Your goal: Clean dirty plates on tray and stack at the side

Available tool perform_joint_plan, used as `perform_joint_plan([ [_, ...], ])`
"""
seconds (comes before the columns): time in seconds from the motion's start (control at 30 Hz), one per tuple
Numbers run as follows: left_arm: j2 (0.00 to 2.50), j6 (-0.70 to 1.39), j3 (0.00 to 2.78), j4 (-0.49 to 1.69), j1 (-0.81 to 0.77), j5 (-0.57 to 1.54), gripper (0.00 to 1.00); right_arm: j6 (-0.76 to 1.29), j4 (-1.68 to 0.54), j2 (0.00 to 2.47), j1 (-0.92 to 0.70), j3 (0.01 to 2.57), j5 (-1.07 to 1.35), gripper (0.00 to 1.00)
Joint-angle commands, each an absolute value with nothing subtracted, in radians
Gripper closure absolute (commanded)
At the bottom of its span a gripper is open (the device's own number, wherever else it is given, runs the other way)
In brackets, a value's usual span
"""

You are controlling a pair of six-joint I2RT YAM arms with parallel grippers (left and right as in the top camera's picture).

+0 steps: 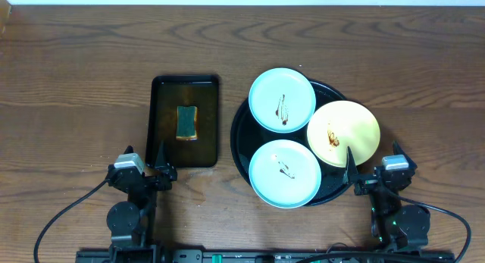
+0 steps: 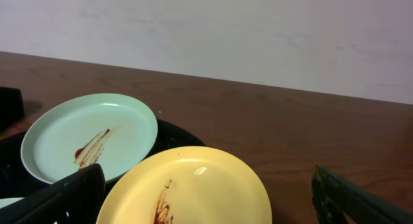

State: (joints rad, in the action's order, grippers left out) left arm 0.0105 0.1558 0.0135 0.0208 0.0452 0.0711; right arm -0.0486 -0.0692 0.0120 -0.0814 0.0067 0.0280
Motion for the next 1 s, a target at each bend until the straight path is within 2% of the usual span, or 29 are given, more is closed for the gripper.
perform_joint_plan([
  [0.0,0.008,0.139,0.004,0.068,0.049,0.048,0.2,-0.03,-0.072,0.007,-0.07,0.006,0.001,0.01],
  [0.27,0.107,0.139,0.059,0.124,0.049,0.033,0.2,0.029,-0.091,0.049,-0.07,0.039,-0.08,0.01],
  [0.43,0.25,0.138,0.178,0.189,0.049,0.033,0.2,0.03,-0.17,0.163,-0.07,0.146,-0.107,0.01],
  [0.73,0.648,0.131,0.505,0.37,0.049,0.037,0.2,0.086,-0.448,0.624,-0.07,0.534,-0.119,0.01],
  [0.97,0.945,0.131,0.807,0.573,0.049,0.038,0.2,0.089,-0.649,1.026,-0.07,0.835,-0.002,0.01],
])
